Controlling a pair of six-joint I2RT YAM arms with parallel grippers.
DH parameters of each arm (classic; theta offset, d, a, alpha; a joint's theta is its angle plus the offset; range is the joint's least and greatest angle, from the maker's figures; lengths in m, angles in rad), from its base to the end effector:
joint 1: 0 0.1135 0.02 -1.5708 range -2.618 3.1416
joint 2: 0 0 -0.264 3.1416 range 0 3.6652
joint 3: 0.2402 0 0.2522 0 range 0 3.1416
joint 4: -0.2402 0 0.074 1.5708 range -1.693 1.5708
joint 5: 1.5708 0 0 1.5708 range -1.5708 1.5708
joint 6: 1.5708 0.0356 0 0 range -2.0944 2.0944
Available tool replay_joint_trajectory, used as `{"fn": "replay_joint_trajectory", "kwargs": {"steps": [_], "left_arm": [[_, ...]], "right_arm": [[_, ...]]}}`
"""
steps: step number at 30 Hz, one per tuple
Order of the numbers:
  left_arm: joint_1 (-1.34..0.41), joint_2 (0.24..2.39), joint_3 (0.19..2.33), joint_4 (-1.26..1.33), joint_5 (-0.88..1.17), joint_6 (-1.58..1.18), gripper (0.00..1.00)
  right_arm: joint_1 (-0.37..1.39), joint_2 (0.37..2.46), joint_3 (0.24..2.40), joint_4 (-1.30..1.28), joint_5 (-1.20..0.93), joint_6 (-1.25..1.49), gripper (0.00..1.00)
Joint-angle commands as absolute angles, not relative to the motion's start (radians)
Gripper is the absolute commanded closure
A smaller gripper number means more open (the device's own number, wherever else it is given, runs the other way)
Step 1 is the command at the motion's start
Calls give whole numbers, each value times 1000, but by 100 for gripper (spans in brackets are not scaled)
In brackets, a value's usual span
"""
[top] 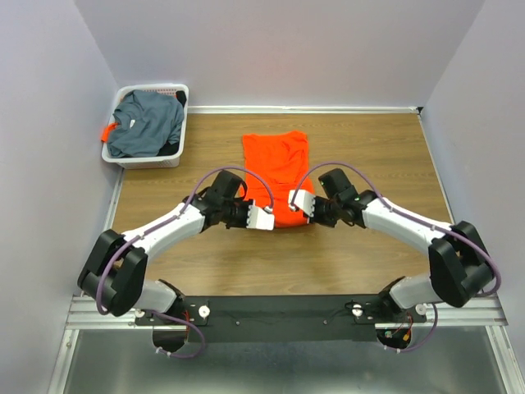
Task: Fold and stack the t-shirts
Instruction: Grab one side of the 2/3 rectangular tshirt with both arms, then fold the long partially folded tshirt into a neat square
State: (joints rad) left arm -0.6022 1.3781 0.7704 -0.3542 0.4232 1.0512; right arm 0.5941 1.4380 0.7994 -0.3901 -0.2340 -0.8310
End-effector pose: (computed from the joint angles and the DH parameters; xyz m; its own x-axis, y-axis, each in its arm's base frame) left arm 0.2107 -0.1626 0.1947 0.2807 0.7674 -0.5764 0.9393 -0.0963 0.3292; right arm 0.2220 0.1600 0.1843 -0.0032 -0.8692 -0.4945 -0.9582 0.1441 -0.2472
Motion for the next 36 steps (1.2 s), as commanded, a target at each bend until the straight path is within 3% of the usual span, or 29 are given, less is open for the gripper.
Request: {"fn": "replay_joint_trajectory", "kwargs": {"steps": [1,14,20,28,30,36], "left_arm": [[-575,1344,833,-448,449,1075,100],[-672,1151,908,-828,545,1164,100],[-704,1126,1059,-945,586,1091,100],[-539,1392,1319,-923,609,1140,100],[-476,1503,1389,-917,611,1161,100],[-396,1768,1529,-842,609,1129,100]], "right_arm": [[578,1368,899,-469,-235,-807,99],[578,1125,922,-860,-368,-862,99],[581,1005,985,-980,-408,-876,99],[474,1216,1115,-893,-374,-926,99],[375,1339,1192,-884,-417,-968,99],[321,1653,1299,-833,-420,-1042,99]]}}
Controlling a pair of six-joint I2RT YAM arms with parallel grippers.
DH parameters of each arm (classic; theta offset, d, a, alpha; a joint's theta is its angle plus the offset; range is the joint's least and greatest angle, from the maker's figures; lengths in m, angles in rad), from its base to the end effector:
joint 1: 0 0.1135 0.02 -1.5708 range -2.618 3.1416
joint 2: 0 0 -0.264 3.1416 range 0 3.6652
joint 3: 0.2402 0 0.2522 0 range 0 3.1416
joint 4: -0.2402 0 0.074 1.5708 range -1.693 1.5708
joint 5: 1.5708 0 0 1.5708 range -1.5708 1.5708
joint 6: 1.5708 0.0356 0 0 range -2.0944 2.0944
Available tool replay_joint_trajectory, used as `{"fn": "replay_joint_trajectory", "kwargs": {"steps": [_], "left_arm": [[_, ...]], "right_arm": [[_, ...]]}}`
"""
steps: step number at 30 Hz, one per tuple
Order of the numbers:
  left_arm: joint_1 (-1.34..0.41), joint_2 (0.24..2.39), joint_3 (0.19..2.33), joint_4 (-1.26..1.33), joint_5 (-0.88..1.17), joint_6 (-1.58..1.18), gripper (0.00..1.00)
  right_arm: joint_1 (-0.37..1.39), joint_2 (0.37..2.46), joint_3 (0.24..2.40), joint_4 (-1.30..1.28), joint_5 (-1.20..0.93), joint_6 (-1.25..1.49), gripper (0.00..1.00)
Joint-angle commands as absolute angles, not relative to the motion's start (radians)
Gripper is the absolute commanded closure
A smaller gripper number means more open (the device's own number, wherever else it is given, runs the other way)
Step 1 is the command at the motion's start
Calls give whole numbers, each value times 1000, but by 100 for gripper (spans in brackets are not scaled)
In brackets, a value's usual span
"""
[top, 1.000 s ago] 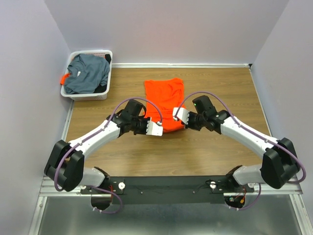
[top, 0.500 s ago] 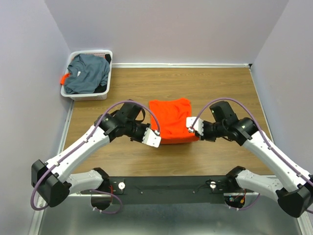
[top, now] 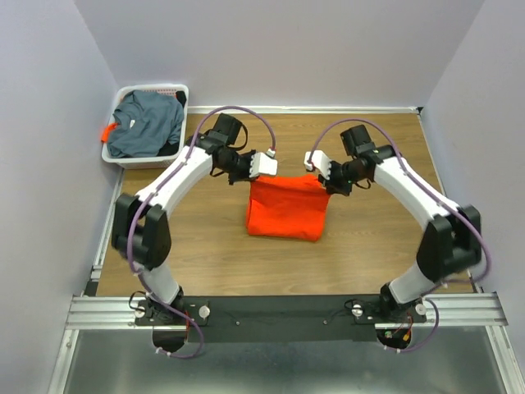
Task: Fold and stack the t-shirts
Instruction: Fold the long partially folded tshirt into a neat square
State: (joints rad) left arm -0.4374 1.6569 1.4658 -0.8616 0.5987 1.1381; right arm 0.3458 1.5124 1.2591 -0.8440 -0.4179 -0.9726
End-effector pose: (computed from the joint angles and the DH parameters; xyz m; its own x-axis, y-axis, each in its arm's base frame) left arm 0.3048 -0.1647 0.2991 0.2172 0.7263 -0.6521 0.9672 -0.0699 0.2443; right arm 0.2824 0.1171 0.2789 -0.0717 -0.8286 -0.5553 -0.9644 0.1996 -0.1734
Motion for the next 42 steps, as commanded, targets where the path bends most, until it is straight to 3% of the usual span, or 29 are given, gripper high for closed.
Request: {"fn": "replay_joint_trajectory", "kwargs": {"steps": [1,7,13,21,26,29,31,35,40,42], "left_arm": [[-388,1794,1532,-819,606,1114,100],[-368,1929,1471,-600,554,1042,100],[-371,1927,1353,-564,560,1023,100],[-387,1743,1111,-603,632,1055,99],[-390,1606,1037,-661,681,1066,99],[-385,1601,1063,-647,686,1025,98],[-379,1643,1103,-631,670,1002,88],[-361,1701,1175,-632,641,1023,53],[-365,1690,1255,-612,692,997,36],[-380,1709,1284,-609,706,977,36]], "right_arm": [[315,1687,1311,-821,-417,-1040,99],[299,1917,1402,-698,-419,-945,99],[299,1993,1398,-672,-439,-832,100],[337,1720,1111,-684,-514,-714,99],[342,1582,1077,-729,-531,-643,97],[342,1571,1114,-741,-525,-630,85],[341,1598,1141,-744,-538,-615,70],[334,1696,1282,-749,-545,-548,65],[304,1827,1434,-758,-618,-445,69],[302,1880,1479,-758,-649,-416,70]]}}
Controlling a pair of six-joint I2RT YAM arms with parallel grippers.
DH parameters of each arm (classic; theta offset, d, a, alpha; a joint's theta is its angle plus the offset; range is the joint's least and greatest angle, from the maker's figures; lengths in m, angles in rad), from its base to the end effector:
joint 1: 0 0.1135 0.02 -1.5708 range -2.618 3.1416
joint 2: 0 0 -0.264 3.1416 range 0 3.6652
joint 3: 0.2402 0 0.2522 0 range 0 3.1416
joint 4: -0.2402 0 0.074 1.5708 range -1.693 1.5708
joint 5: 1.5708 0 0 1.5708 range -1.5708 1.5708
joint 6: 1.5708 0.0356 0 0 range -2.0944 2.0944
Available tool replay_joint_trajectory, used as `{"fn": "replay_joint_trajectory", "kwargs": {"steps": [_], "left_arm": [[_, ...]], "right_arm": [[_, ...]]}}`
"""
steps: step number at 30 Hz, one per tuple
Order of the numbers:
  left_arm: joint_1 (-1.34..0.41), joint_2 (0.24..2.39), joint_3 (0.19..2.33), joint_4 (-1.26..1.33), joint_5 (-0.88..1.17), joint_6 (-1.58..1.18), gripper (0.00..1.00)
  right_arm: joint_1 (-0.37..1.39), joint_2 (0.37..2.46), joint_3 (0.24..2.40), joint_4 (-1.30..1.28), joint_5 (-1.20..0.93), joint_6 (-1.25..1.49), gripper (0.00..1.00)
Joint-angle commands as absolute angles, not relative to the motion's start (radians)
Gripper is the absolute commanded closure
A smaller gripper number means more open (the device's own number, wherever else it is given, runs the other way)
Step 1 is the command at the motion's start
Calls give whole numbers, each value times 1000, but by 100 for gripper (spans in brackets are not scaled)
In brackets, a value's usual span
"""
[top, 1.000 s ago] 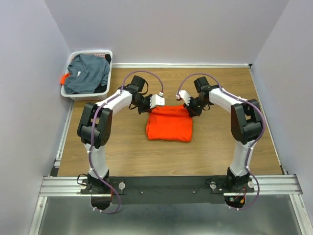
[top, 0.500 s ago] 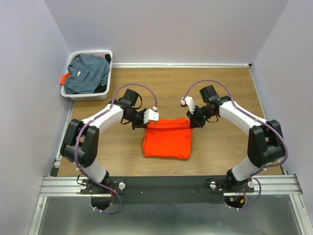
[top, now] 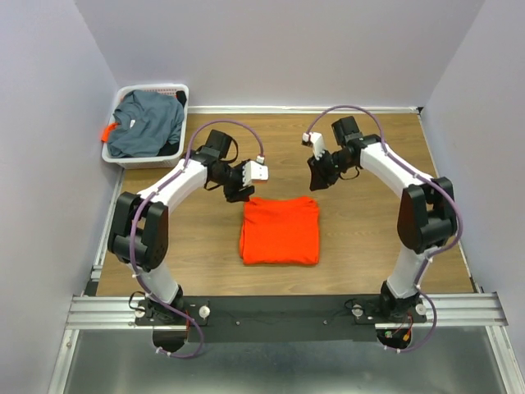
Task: Fold and stack the t-shirts
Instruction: Fold the long partially folded tshirt into a neat square, then smooth out wrinkles on the folded tshirt
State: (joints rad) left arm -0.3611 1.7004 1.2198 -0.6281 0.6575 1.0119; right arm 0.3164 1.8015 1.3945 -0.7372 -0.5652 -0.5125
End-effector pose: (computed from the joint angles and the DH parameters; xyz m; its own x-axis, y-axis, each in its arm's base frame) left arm 0.3147 -0.1421 0.2238 0.0092 0.7139 -0.7002 0.9934 0.0735 0.0879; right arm 0.3477 0.1339 0.2339 -0.5219 -0.6066 -0.5997 -0.8368 0.5005 0.2220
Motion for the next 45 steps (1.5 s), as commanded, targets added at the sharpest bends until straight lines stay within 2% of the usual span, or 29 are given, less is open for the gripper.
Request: {"fn": "replay_joint_trajectory", "kwargs": {"steps": [1,8,17,21,25,28,37,45], "left_arm": [[-390,1732,1311,-612,710,974,36],[-488,1819,1341,-536,764,884,37],[-541,1931,1359,-485,753,808,38],[-552,1945,1342,-485,755,810,43],[-569,1947,1299,-489,767,807,56],[-600,1921,1250,-494,785,810,59],[-660,1818,1097,-469,798,796,60],[-669,1741,1103,-443,770,765,55]], "right_arm": [[302,1931,1523,-761,-684,-385,71],[302,2144,1673,-770,-876,-236,76],[302,2275,1649,-765,-983,-207,78],[302,2283,1600,-762,-985,-227,78],[302,2273,1557,-762,-991,-244,78],[304,2257,1522,-761,-1002,-248,78],[325,2111,1286,-761,-1034,-288,77],[325,2066,1344,-761,-999,-287,77]]}}
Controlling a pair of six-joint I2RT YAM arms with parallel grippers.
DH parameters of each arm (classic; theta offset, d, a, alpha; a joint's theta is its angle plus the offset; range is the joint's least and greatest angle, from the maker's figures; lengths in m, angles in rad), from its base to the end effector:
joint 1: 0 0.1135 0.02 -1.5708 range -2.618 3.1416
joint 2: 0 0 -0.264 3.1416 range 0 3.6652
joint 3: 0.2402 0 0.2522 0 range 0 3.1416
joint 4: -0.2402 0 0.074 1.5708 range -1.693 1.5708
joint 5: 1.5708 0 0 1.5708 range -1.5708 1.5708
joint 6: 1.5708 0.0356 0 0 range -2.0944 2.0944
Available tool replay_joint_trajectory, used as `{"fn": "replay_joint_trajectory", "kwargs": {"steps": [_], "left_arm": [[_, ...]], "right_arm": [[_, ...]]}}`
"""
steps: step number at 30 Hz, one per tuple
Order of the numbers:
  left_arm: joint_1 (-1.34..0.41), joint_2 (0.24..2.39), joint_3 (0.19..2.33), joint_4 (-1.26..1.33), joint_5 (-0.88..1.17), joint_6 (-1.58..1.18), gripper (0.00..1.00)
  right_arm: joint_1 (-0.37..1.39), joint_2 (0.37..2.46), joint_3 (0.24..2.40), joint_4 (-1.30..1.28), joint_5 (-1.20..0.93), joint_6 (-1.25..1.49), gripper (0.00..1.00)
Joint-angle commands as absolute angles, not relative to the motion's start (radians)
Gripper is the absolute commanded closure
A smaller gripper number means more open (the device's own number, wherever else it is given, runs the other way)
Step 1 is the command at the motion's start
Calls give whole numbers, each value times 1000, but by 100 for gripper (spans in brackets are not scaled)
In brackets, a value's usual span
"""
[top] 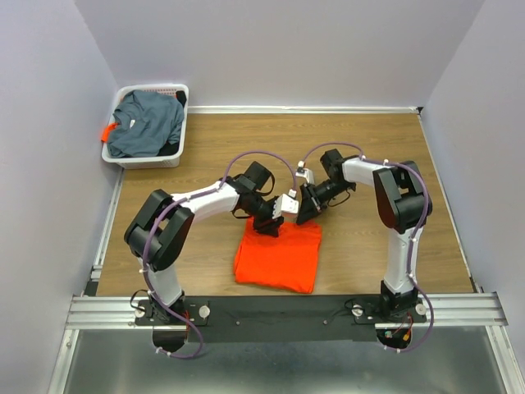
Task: Fold and stack the t-shirts
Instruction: Smooth out wrinkles on the folded tshirt
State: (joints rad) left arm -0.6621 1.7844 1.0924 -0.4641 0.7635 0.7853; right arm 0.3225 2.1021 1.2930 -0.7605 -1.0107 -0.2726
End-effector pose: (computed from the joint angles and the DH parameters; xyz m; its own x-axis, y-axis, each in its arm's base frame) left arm 0.2554 -0.2303 0.1701 -0.0411 0.6797 -0.7324 0.9798 -0.1160 -0.1627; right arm 0.3379 0.1447 0.1123 -0.8678 -0.4408 -0.2292 -0.4184 0.3996 0.8156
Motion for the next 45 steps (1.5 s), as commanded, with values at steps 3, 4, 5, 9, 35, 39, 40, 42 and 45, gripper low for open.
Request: {"fn": "replay_joint_trajectory", "kwargs": {"steps": [3,4,5,9,35,39,40,42,45], "left_arm": [[-675,1761,1120,-445,767,765,58],[-676,1766,1121,-446,764,775,61],[-680,1773,1123,-446,759,779,61],[-695,1792,1124,-437,736,788,59],[-742,1606,1077,-422,663,818,100],[-741,1605,1086,-396,637,824,100],[-741,1606,1091,-391,635,822,100],[-741,1615,1104,-390,624,828,100],[-736,1628,1126,-391,614,837,100]], "right_arm": [[325,2083,1397,-759,-1025,-258,77],[325,2088,1407,-761,-1029,-247,77],[328,2094,1413,-758,-1040,-244,77],[337,2124,1430,-758,-1069,-233,77],[454,2284,1407,-756,-1134,-293,78],[457,2292,1394,-756,-1134,-310,78],[459,2293,1393,-755,-1132,-313,77],[462,2296,1385,-756,-1126,-327,78],[460,2296,1373,-758,-1121,-334,77]]}}
